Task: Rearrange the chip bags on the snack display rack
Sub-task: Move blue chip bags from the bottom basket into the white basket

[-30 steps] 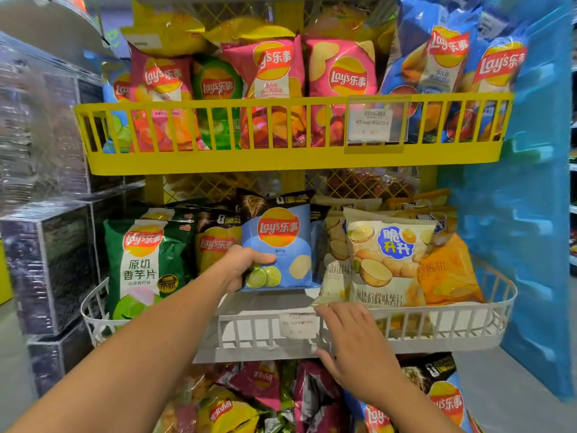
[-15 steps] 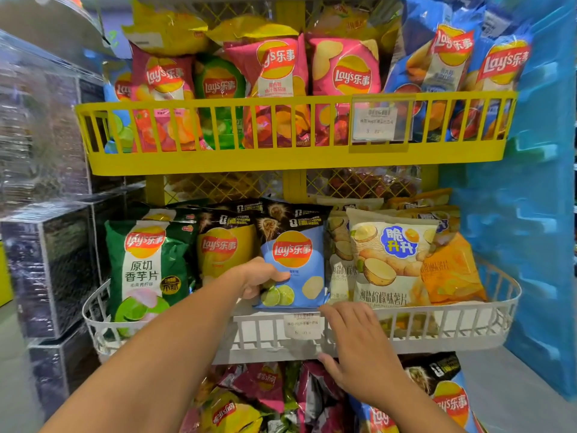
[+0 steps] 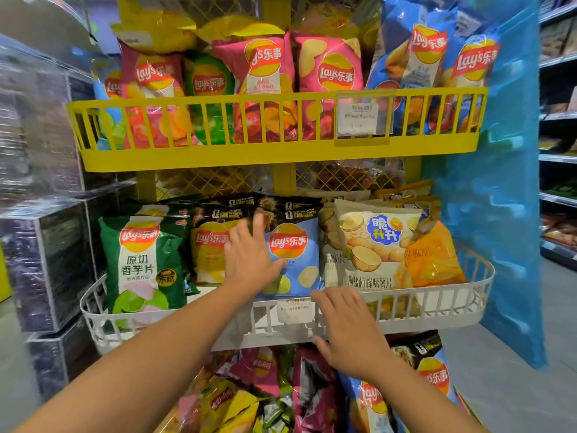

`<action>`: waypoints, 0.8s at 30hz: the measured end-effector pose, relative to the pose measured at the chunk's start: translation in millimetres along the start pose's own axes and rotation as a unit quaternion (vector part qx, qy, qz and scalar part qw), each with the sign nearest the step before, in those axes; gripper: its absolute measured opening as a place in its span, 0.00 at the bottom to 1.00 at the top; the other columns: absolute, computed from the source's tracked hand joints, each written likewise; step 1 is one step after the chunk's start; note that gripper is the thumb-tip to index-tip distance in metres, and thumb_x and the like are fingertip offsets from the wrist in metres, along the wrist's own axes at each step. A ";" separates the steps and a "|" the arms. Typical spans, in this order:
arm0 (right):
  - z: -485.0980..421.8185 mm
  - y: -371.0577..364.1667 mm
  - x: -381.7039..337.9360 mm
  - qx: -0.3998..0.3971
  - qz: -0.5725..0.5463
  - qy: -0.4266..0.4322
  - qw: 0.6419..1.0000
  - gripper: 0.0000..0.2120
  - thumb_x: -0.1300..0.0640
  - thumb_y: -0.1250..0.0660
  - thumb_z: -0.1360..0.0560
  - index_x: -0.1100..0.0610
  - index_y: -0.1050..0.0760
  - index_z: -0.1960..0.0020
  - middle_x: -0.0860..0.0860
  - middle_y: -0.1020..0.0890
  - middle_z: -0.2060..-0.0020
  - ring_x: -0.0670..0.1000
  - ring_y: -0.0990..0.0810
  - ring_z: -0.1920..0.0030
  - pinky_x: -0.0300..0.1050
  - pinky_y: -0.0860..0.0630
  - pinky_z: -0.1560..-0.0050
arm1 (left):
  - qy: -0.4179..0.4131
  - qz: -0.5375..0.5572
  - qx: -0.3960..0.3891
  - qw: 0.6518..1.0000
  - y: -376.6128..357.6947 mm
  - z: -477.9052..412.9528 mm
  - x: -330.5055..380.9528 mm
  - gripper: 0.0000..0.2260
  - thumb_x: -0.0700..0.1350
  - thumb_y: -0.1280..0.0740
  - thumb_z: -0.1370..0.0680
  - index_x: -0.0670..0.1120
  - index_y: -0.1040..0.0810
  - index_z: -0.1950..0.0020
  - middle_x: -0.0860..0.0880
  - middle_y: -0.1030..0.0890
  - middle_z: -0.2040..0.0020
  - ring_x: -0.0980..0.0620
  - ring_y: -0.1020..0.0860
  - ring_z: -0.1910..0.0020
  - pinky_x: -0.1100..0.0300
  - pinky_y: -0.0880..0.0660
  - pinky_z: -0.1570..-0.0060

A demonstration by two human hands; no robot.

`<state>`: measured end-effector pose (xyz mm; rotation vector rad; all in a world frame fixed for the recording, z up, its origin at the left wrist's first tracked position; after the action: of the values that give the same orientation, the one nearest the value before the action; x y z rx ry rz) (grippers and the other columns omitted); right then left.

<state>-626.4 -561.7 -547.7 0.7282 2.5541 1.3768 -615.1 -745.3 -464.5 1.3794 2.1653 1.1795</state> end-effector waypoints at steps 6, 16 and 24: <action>1.7 2.3 -0.9 0.002 -0.011 0.010 1.000 0.31 0.41 0.31 0.34 0.53 0.31 0.35 0.50 0.24 0.46 0.55 0.25 0.45 0.47 0.39 0.36 | -0.267 -0.180 -0.080 0.943 -31.9 4.4 52.3 0.47 0.67 0.29 0.35 0.59 0.47 0.21 0.42 0.46 0.20 0.37 0.44 0.23 0.33 0.51 0.26; 0.0 1.0 0.9 -0.013 -0.006 0.019 1.000 0.34 0.43 0.30 0.33 0.55 0.34 0.31 0.53 0.24 0.42 0.56 0.27 0.39 0.49 0.47 0.32 | -0.226 -0.167 -0.170 0.945 -46.1 -5.4 57.3 0.51 0.69 0.30 0.32 0.61 0.58 0.19 0.42 0.47 0.19 0.36 0.45 0.22 0.34 0.50 0.25; -1.3 2.0 0.5 -0.030 -0.008 0.028 0.999 0.35 0.46 0.31 0.29 0.57 0.36 0.27 0.54 0.26 0.38 0.58 0.30 0.35 0.50 0.48 0.29 | -0.225 0.022 -0.127 0.966 27.0 71.0 70.3 0.29 0.58 0.32 0.25 0.52 0.31 0.26 0.45 0.35 0.24 0.44 0.38 0.25 0.46 0.35 0.31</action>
<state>-626.6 -561.5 -545.3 0.6659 2.5434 1.4820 -587.8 -646.0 -475.7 1.4211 1.6189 0.9970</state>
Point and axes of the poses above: each hand's wrist, its own z-axis away from the middle knuckle, its own y-axis out of the back of the hand, x = y × z, the point moved 10 cm from there along -z, towards the middle knuckle
